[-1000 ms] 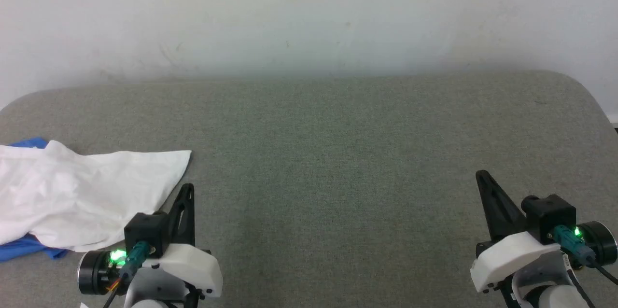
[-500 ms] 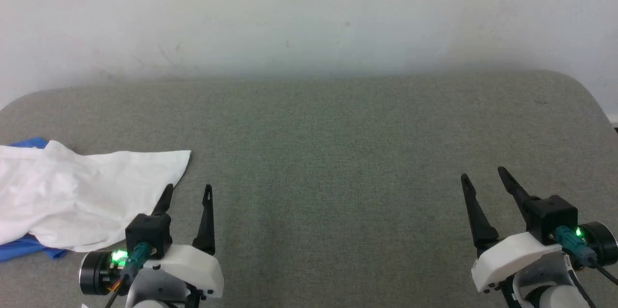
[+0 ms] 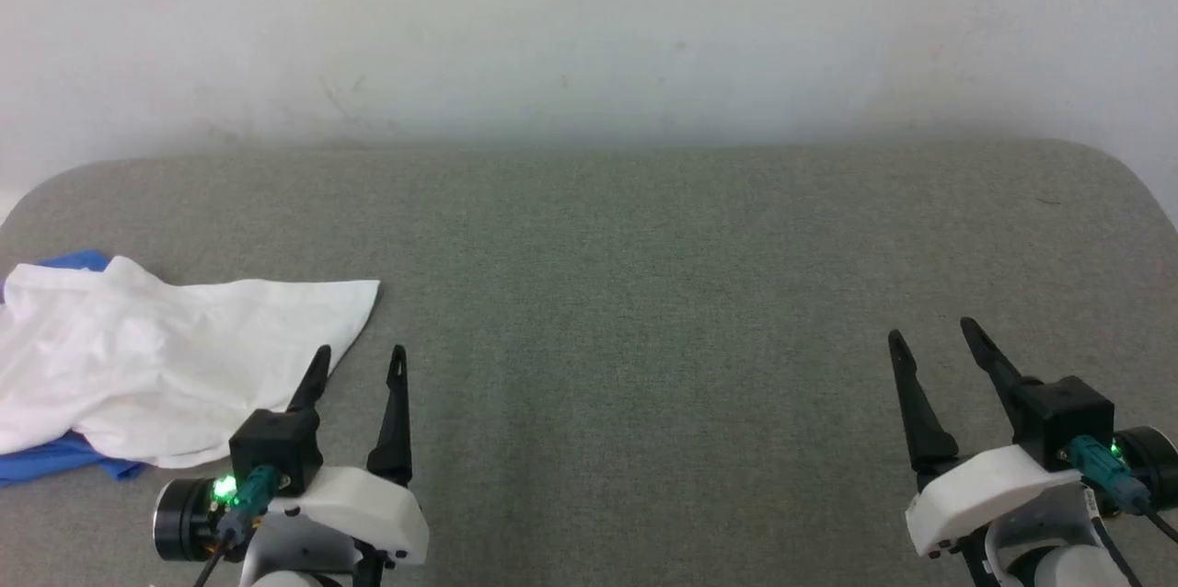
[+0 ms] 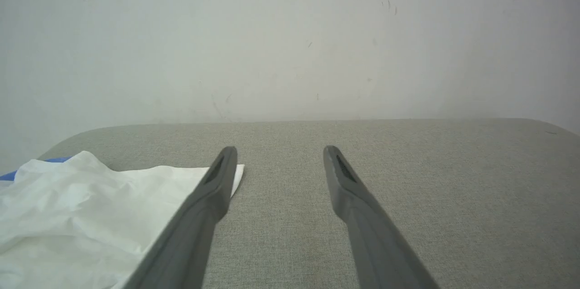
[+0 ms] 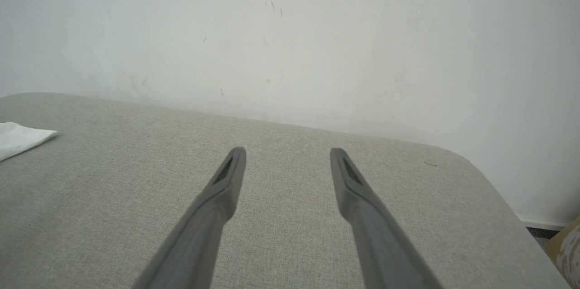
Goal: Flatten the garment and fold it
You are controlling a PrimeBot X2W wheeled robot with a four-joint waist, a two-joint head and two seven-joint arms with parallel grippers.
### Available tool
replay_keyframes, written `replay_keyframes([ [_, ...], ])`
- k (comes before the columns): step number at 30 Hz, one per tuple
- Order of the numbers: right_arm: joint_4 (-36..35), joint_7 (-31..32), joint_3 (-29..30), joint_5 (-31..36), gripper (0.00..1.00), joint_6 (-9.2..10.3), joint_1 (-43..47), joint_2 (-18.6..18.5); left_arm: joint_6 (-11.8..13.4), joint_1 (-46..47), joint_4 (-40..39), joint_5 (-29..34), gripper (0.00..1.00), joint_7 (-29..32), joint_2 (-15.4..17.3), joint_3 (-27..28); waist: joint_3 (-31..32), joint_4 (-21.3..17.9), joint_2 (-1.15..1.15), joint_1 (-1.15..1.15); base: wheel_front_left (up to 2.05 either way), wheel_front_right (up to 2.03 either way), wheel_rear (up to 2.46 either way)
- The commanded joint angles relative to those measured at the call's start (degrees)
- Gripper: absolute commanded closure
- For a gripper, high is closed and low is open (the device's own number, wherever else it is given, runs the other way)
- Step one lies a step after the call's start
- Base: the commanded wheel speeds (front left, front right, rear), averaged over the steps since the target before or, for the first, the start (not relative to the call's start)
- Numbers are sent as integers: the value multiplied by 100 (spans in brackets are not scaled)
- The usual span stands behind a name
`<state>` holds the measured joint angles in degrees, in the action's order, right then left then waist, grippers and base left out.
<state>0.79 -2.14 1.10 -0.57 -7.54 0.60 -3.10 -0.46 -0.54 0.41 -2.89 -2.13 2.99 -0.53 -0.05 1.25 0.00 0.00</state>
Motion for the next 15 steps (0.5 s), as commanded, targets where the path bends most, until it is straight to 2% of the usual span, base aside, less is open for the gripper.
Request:
replay_keyframes([
  [1,8,-58,20,-39,0,1,33,6,-23,69,-25,-63,0,-61,-2,-1,-2,47,0,0,0,0,0],
  [15,-113,-148,20,-22,0,2,55,8,-28,62,-12,-242,0,-228,-3,119,-7,492,0,0,0,0,0],
])
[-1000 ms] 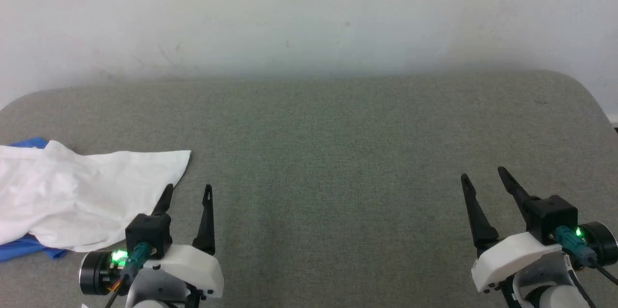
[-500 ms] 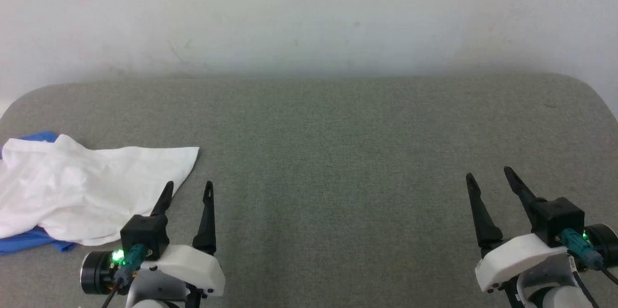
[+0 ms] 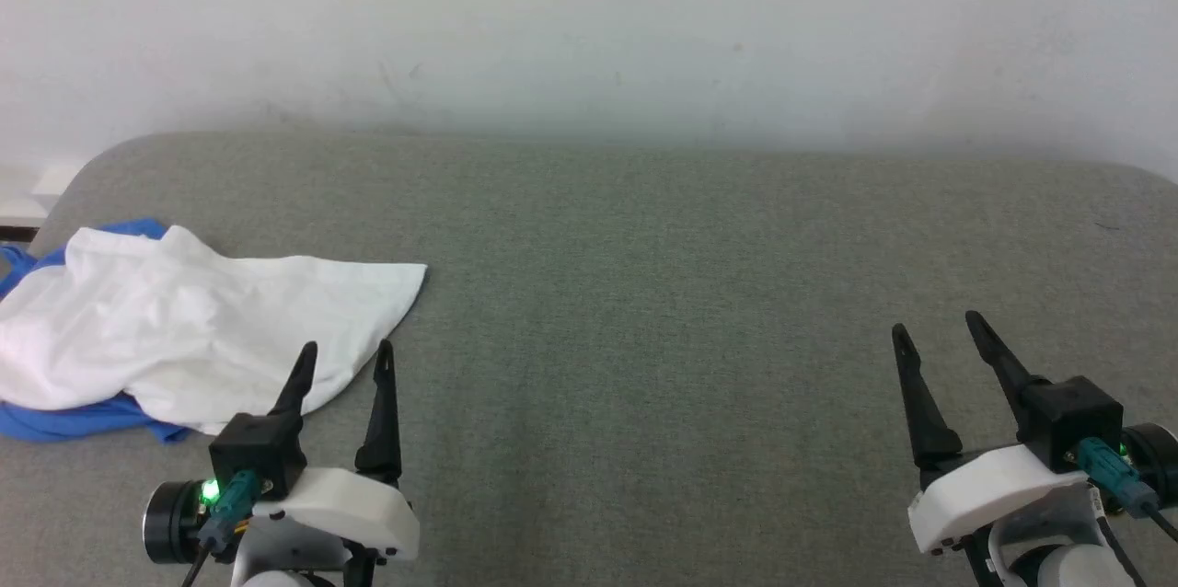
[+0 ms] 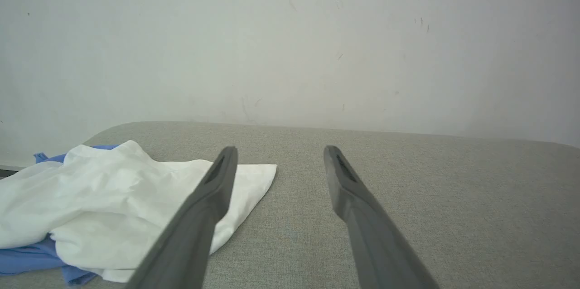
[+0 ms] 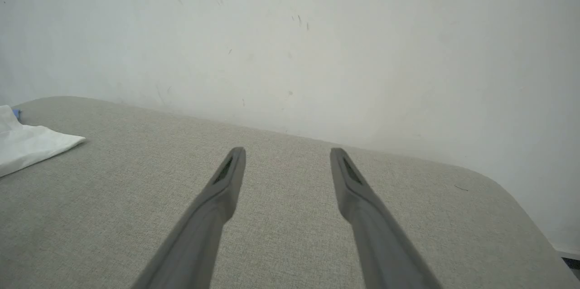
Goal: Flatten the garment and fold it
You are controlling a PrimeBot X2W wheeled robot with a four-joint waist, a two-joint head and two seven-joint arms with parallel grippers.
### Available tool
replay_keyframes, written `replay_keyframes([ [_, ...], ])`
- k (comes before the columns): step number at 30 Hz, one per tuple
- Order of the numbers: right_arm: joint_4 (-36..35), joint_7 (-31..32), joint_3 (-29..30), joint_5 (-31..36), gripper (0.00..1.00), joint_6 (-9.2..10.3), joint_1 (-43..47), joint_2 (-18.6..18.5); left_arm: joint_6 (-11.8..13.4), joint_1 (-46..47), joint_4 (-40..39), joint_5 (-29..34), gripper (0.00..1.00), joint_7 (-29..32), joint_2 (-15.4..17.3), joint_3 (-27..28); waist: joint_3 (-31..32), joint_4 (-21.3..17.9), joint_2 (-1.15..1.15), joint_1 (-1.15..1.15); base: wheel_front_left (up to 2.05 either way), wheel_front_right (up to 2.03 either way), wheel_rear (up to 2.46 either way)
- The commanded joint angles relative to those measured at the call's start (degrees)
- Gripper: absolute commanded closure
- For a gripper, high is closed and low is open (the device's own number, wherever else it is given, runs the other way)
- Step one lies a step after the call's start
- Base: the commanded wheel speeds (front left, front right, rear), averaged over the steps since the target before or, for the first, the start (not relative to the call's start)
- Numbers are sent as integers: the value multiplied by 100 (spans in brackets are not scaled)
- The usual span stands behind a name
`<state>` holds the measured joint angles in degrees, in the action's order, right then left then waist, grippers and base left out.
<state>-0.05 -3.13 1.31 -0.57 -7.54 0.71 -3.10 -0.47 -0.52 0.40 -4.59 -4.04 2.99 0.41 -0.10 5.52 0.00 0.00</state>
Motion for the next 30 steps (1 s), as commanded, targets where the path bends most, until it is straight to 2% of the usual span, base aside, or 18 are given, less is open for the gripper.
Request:
replay_keyframes([
  [1,-40,-54,-8,-23,0,2,44,8,-23,57,-8,-88,0,-49,-4,34,-3,97,0,0,0,0,0],
  [30,-196,-149,-203,79,0,3,70,13,121,100,165,-603,0,-396,-6,164,-145,1429,0,0,0,0,0],
])
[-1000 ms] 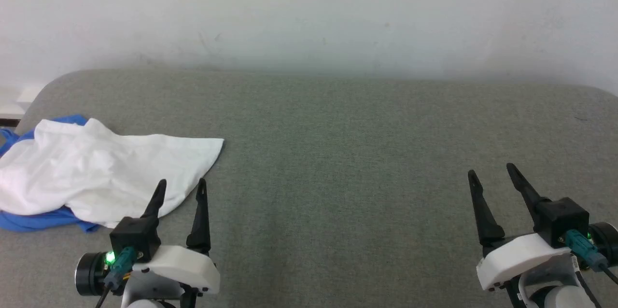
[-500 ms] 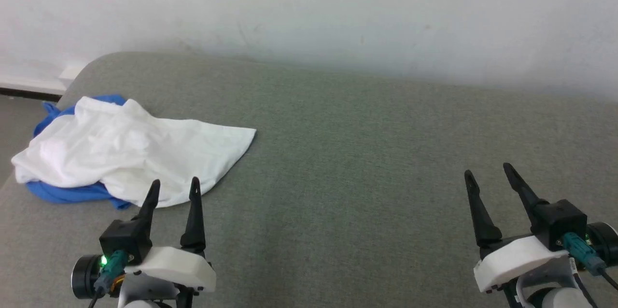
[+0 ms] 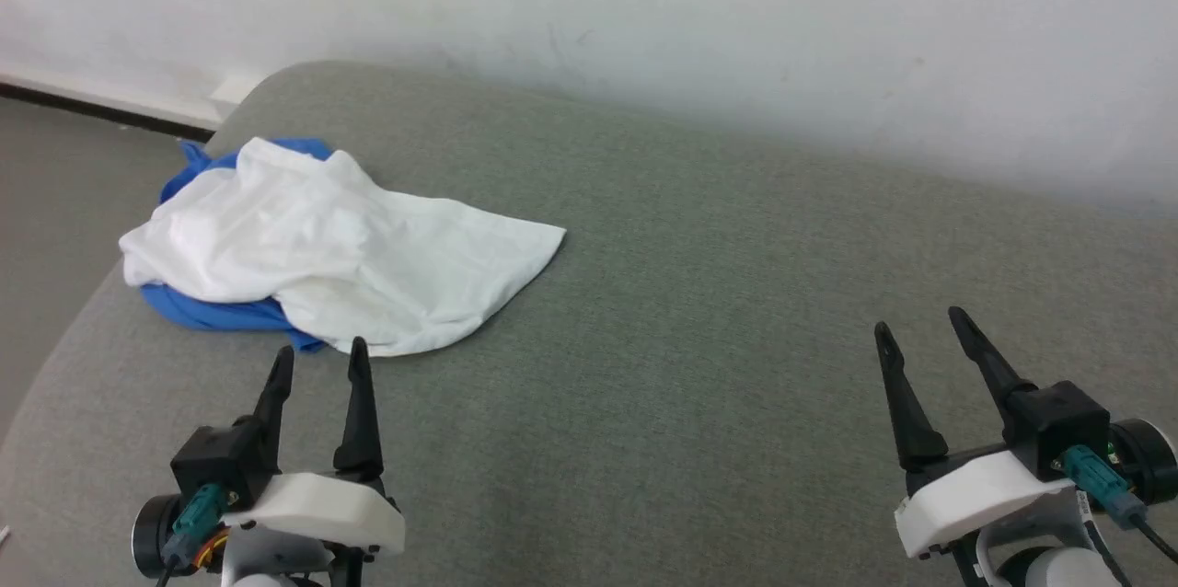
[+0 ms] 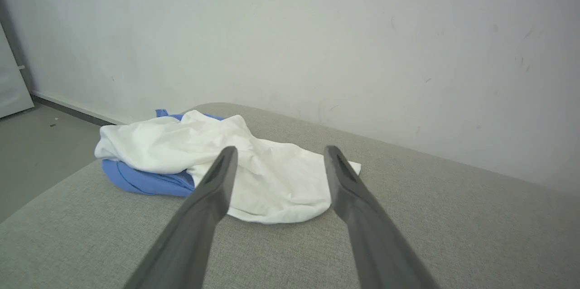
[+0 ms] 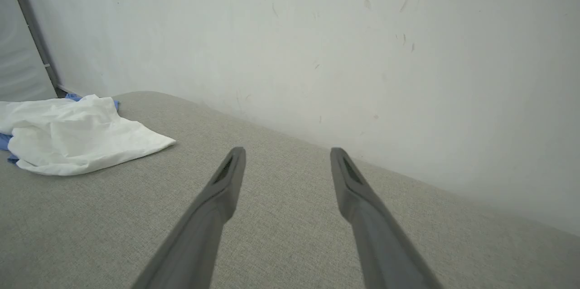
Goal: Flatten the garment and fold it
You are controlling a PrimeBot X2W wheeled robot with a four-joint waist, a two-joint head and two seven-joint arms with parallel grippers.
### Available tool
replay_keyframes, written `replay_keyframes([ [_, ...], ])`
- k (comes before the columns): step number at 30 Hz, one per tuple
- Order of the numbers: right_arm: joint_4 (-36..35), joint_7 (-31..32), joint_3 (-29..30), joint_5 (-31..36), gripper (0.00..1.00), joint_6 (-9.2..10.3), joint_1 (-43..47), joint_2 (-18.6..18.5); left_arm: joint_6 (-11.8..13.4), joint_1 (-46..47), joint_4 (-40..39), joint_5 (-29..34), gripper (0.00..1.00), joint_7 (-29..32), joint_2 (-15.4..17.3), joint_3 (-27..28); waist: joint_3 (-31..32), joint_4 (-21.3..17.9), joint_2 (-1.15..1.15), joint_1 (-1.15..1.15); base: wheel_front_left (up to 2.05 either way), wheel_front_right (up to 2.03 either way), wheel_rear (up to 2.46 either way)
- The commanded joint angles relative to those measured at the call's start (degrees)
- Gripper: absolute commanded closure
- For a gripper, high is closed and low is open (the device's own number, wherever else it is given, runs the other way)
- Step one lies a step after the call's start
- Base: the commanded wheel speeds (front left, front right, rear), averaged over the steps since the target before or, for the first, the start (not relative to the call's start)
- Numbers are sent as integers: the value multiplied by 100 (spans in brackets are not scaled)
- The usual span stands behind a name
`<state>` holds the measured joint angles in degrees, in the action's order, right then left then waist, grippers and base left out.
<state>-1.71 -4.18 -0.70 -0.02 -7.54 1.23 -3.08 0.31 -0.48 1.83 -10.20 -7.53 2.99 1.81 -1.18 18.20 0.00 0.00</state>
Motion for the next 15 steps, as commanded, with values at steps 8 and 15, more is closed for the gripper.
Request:
replay_keyframes([
  [8,-60,-67,4,56,0,3,-10,12,75,134,20,-113,0,-130,-7,2,-111,500,0,0,-4,-4,-4],
  [15,-62,-107,-4,47,0,3,-43,13,44,281,13,-224,0,-214,-8,-190,-201,687,0,0,-9,-9,-9],
])
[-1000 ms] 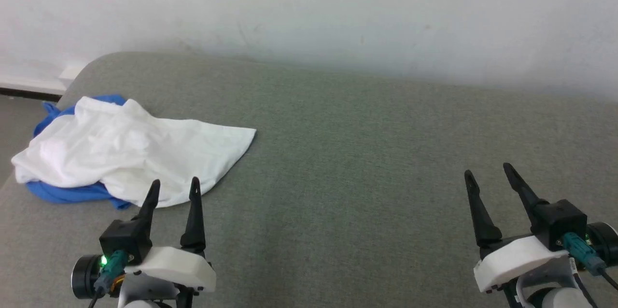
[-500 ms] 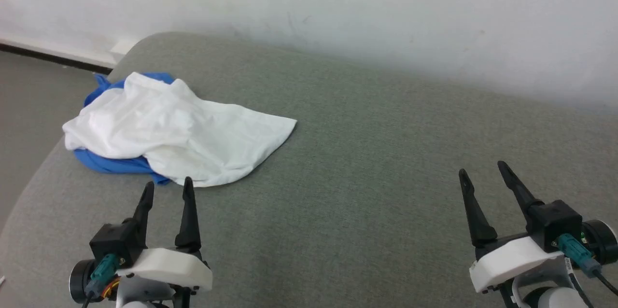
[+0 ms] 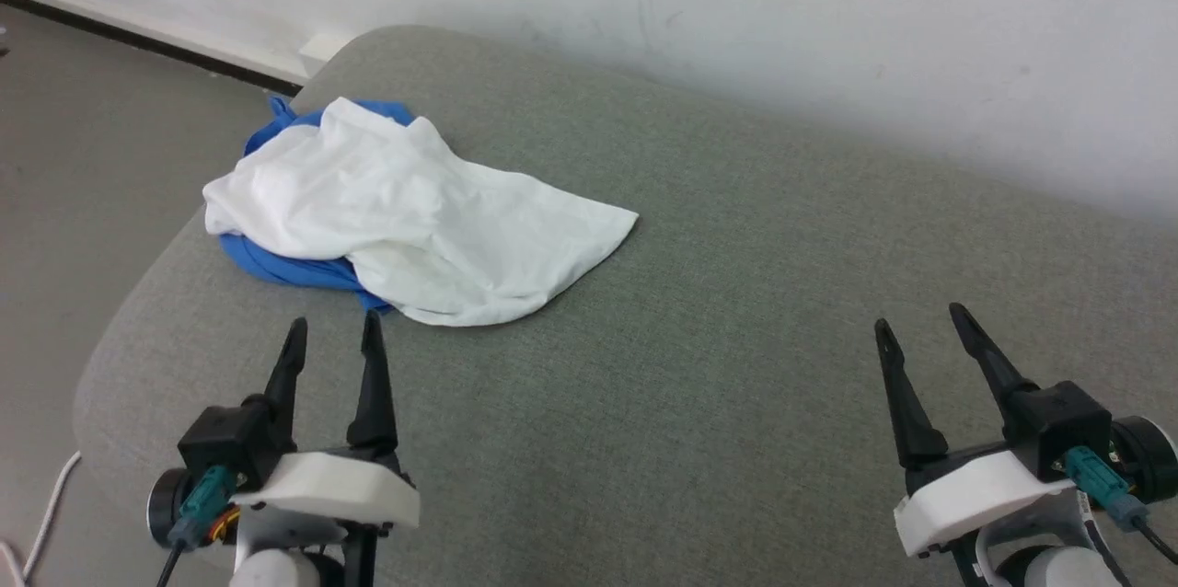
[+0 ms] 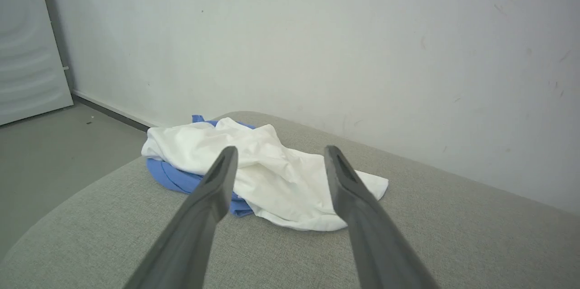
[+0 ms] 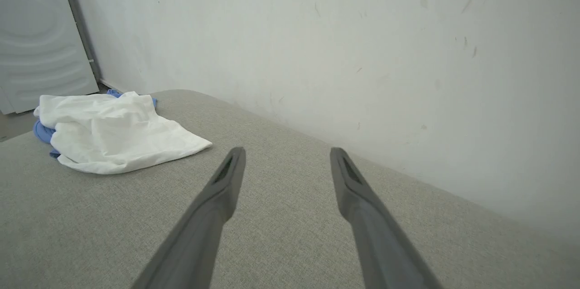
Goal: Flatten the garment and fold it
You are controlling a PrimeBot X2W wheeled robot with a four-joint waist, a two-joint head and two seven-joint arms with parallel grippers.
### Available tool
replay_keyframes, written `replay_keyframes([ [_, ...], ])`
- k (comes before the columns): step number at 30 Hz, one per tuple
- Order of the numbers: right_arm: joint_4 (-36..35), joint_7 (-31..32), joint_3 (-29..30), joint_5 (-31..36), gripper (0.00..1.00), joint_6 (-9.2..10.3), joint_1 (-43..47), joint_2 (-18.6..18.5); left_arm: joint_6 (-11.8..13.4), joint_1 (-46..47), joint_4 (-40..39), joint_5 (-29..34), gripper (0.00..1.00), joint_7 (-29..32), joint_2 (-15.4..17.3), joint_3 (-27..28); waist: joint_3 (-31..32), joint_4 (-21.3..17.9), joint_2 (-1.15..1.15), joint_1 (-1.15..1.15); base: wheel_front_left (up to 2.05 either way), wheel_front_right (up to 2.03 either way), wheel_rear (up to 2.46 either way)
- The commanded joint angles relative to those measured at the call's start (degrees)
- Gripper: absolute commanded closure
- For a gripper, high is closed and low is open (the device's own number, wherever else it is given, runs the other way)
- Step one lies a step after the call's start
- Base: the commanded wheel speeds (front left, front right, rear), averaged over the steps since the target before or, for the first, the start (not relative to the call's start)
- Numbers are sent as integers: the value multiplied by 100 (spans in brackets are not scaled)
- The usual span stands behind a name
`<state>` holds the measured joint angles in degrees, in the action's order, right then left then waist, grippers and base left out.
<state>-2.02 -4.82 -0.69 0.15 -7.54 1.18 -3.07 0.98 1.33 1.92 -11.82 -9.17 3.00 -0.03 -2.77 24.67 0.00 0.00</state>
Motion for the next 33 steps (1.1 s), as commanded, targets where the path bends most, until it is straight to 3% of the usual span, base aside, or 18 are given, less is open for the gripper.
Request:
replay_keyframes([
  [1,-31,-46,-15,25,0,4,-44,12,-32,152,4,-79,0,-62,-9,-21,-56,58,0,0,0,0,0],
  [9,-76,0,-73,84,0,4,-171,14,-166,795,84,-140,0,-158,-10,131,-353,-40,0,0,0,0,0],
  [14,-117,48,-108,163,0,4,-296,14,-306,1447,445,-313,0,-218,41,499,-646,-292,0,0,0,0,0],
  [20,-163,50,-85,207,0,4,-494,15,-377,2310,1268,-513,0,-186,575,874,-1066,-706,0,0,0,0,0],
  [26,-136,13,-92,203,0,5,-686,16,-459,3213,2377,-852,0,528,1219,1117,-1499,-1038,0,0,0,0,0],
  [33,-11,-92,-155,188,0,5,-906,18,-586,3933,3826,-1566,0,1884,1739,1404,-1852,-1276,0,0,0,0,0],
])
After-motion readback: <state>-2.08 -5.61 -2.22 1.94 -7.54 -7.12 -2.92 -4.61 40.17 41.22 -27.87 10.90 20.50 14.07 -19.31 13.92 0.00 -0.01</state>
